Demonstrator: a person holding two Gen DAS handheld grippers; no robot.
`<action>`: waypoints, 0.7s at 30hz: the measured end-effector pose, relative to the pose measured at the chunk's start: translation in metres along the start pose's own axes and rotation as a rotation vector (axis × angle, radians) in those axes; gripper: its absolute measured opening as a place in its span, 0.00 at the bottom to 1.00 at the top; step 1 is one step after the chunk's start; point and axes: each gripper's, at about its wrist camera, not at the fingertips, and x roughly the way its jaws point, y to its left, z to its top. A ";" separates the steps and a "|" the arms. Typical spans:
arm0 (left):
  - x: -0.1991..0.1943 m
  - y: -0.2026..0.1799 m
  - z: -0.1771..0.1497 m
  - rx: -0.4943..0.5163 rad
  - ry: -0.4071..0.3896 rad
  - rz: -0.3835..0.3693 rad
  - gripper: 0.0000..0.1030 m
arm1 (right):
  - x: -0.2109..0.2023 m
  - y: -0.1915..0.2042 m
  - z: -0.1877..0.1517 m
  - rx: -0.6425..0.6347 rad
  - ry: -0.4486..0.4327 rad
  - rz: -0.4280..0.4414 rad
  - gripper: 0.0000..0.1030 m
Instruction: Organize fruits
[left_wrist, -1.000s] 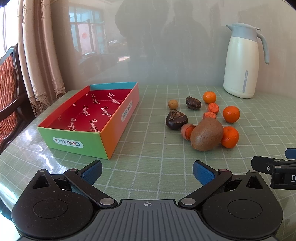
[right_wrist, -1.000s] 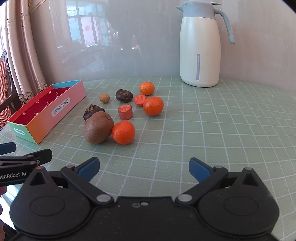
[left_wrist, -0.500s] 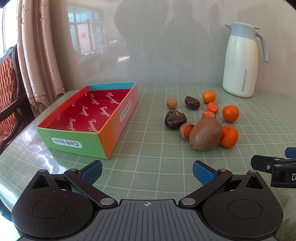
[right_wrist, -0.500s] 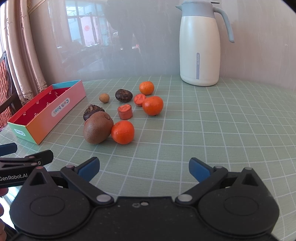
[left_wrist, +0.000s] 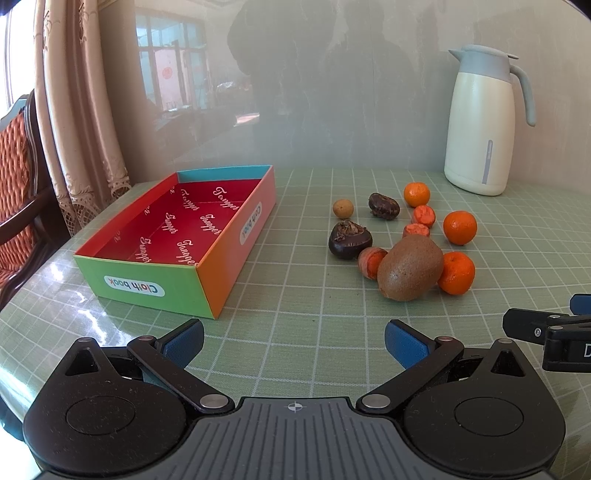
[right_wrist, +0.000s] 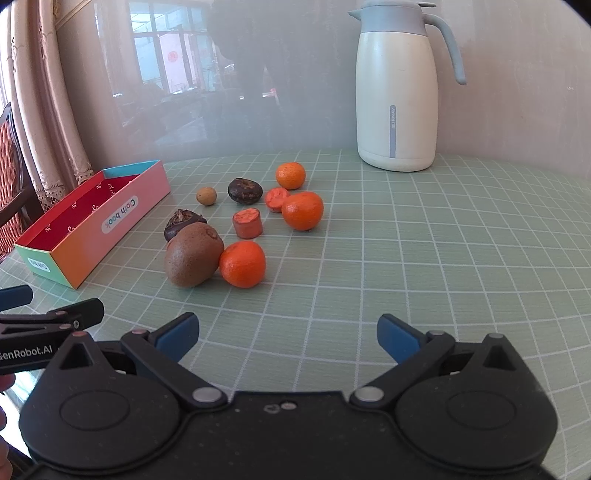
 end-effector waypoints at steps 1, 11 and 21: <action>0.000 -0.001 0.000 0.002 0.001 0.000 1.00 | 0.000 0.000 0.000 0.000 -0.001 0.000 1.00; -0.002 -0.004 0.001 0.011 -0.023 -0.002 1.00 | -0.004 -0.009 0.002 0.024 -0.008 0.000 1.00; -0.005 -0.012 0.000 0.080 -0.070 -0.008 1.00 | -0.008 -0.020 0.005 0.062 -0.021 0.009 1.00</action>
